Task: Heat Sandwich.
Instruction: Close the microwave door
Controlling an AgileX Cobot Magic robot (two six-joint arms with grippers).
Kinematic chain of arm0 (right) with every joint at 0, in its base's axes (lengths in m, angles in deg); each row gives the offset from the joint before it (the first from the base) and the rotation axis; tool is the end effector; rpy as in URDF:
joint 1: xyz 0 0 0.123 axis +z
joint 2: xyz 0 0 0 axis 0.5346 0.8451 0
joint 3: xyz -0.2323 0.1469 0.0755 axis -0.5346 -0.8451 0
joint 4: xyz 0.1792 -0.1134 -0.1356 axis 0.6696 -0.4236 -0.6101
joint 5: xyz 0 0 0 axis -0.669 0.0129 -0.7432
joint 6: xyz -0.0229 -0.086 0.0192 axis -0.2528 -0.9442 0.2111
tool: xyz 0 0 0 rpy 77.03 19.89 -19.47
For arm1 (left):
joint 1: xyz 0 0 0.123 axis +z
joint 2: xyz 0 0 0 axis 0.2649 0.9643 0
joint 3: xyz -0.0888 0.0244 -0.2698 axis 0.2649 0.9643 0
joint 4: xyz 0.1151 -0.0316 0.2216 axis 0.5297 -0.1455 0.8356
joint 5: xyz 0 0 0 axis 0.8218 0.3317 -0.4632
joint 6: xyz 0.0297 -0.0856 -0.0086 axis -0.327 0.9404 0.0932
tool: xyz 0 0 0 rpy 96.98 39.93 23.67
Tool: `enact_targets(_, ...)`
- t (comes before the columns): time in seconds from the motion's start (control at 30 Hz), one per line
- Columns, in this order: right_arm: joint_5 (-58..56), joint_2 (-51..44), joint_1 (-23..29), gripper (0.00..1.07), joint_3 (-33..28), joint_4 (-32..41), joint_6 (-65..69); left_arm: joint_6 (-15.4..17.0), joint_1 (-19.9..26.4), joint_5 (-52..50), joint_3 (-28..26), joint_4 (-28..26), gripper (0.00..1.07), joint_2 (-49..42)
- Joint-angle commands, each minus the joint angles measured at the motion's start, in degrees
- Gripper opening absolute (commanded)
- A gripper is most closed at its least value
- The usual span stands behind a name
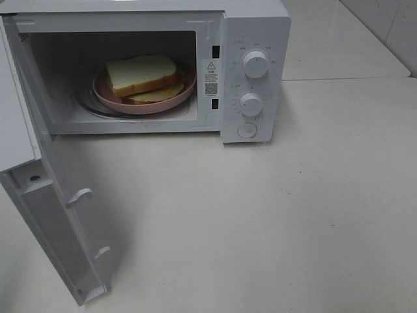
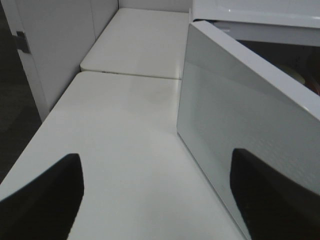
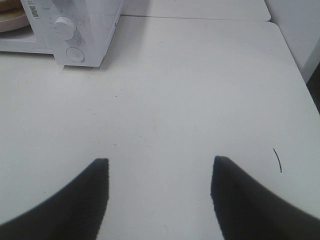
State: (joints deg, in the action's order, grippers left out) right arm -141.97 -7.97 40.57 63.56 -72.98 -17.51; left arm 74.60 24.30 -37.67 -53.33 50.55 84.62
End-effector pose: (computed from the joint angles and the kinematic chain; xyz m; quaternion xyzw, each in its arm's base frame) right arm -0.0031 -0.0049 0.2810 -0.0406 0.8368 0.0233 0.5455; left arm 0.0289 -0.0024 0.2957 -0.0542 0.7822 0.0056 0.6206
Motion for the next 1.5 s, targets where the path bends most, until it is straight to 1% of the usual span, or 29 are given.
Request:
enact_targets(0.03, 0.7, -1.4, -0.2, 0.59, 0.1, -0.5, -0.4, 0.2, -0.2, -9.5, 3.1, 0.1, 0.76, 2.8)
enact_targets(0.1, 0.7, -1.4, -0.2, 0.59, 0.1, -0.5, -0.4, 0.2, -0.2, -15.3, 5.1, 0.0, 0.74, 6.0)
enact_targets(0.13, 0.7, -1.4, -0.2, 0.59, 0.1, -0.5, -0.4, 0.2, -0.2, -15.3, 5.1, 0.0, 0.74, 6.0)
enact_targets(0.17, 0.7, -1.4, -0.2, 0.59, 0.1, -0.5, -0.4, 0.2, -0.2, -17.2, 5.7, 0.0, 0.71, 7.2)
enact_targets(0.2, 0.7, -1.4, -0.2, 0.59, 0.1, -0.5, -0.4, 0.2, -0.2, -20.2, 6.4, -0.1, 0.65, 9.8)
enact_targets(0.27, 0.7, -1.4, -0.2, 0.59, 0.1, -0.5, -0.4, 0.2, -0.2, -22.1, 6.6, -0.1, 0.58, 12.9)
enact_targets(0.3, 0.7, -1.4, -0.2, 0.59, 0.1, -0.5, -0.4, 0.2, -0.2, -22.1, 6.6, -0.1, 0.58, 12.9)
enact_targets(0.33, 0.7, -1.4, -0.2, 0.59, 0.1, -0.5, -0.4, 0.2, -0.2, -23.1, 6.6, -0.1, 0.53, 14.6)
enact_targets(0.37, 0.7, -1.4, -0.2, 0.59, 0.1, -0.5, -0.4, 0.2, -0.2, -25.0, 6.6, -0.2, 0.45, 17.4)
enact_targets(0.43, 0.7, -1.4, -0.2, 0.59, 0.1, -0.5, -0.4, 0.2, -0.2, -27.2, 6.6, -0.2, 0.34, 20.2)
enact_targets(0.47, 0.7, -1.4, -0.2, 0.59, 0.1, -0.5, -0.4, 0.2, -0.2, -27.2, 6.6, -0.2, 0.34, 20.2)
enact_targets(0.5, 0.7, -1.4, -0.2, 0.59, 0.1, -0.5, -0.4, 0.2, -0.2, -29.6, 6.6, -0.2, 0.28, 23.3)
enact_targets(0.53, 0.7, -1.4, -0.2, 0.59, 0.1, -0.5, -0.4, 0.2, -0.2, -30.5, 6.6, -0.3, 0.17, 24.8)
enact_targets(0.57, 0.7, -1.4, -0.2, 0.59, 0.1, -0.5, -0.4, 0.2, -0.2, -31.5, 6.6, -0.3, 0.11, 26.2)
enact_targets(0.6, 0.7, -1.4, -0.2, 0.59, 0.1, -0.5, -0.4, 0.2, -0.2, -32.4, 6.6, -0.3, 0.06, 27.4)
enact_targets(0.63, 0.7, -1.4, -0.2, 0.59, 0.1, -0.5, -0.4, 0.2, -0.2, -32.4, 6.6, -0.3, 0.06, 27.4)
enact_targets(0.67, 0.7, -1.4, -0.2, 0.59, 0.1, -0.5, -0.4, 0.2, -0.2, -34.3, 6.6, -0.5, 0.00, 30.2)
enact_targets(0.77, 0.7, -1.4, -0.2, 0.59, 0.1, -0.5, -0.4, 0.2, -0.2, -36.1, 6.6, -0.8, 0.00, 32.7)
enact_targets(0.9, 0.7, -1.4, -0.2, 0.59, 0.1, -0.5, -0.4, 0.2, -0.2, -40.0, 6.6, -1.1, 0.00, 37.9)
enact_targets(1.07, 0.7, -1.4, -0.2, 0.59, 0.1, -0.5, -0.4, 0.2, -0.2, -46.9, 6.6, -0.5, 0.00, 46.9)
enact_targets(1.1, 0.7, -1.4, -0.2, 0.59, 0.1, -0.5, -0.4, 0.2, -0.2, -46.9, 6.6, -0.5, 0.00, 46.9)
enact_targets(1.2, 0.7, -1.4, -0.2, 0.59, 0.1, -0.5, -0.4, 0.2, -0.2, -50.2, 6.6, 0.8, 0.00, 50.2)
enact_targets(1.23, 0.7, -1.4, -0.2, 0.59, 0.1, -0.5, -0.4, 0.3, -0.2, -52.8, 6.6, 3.0, 0.00, 52.2)
enact_targets(1.27, 0.7, -1.4, -0.2, 0.59, 0.1, -0.5, -0.4, 0.3, -0.2, -52.8, 6.6, 3.0, 0.00, 52.2)
enact_targets(1.3, 0.7, -1.4, -0.2, 0.59, 0.1, -0.5, -0.4, 0.5, -0.2, -53.9, 6.6, 4.4, 0.00, 52.9)
enact_targets(1.37, 0.7, -1.4, -0.2, 0.59, 0.1, -0.5, -0.4, 2.5, -0.2, -55.4, 6.6, 8.2, 0.00, 54.5)
enact_targets(1.4, 0.7, -1.4, -0.2, 0.59, 0.1, -0.5, -0.4, 7.7, -0.2, -56.7, 6.6, 13.8, 0.00, 55.9)
enact_targets(1.43, 0.7, -1.4, -0.2, 0.59, 0.1, -0.5, -0.4, 7.7, -0.2, -56.7, 6.6, 13.8, 0.00, 55.9)
enact_targets(1.5, 0.7, -1.4, -0.2, 0.59, 0.1, -0.5, -0.4, 15.1, -0.2, -58.6, 6.6, 21.4, 0.00, 57.3)
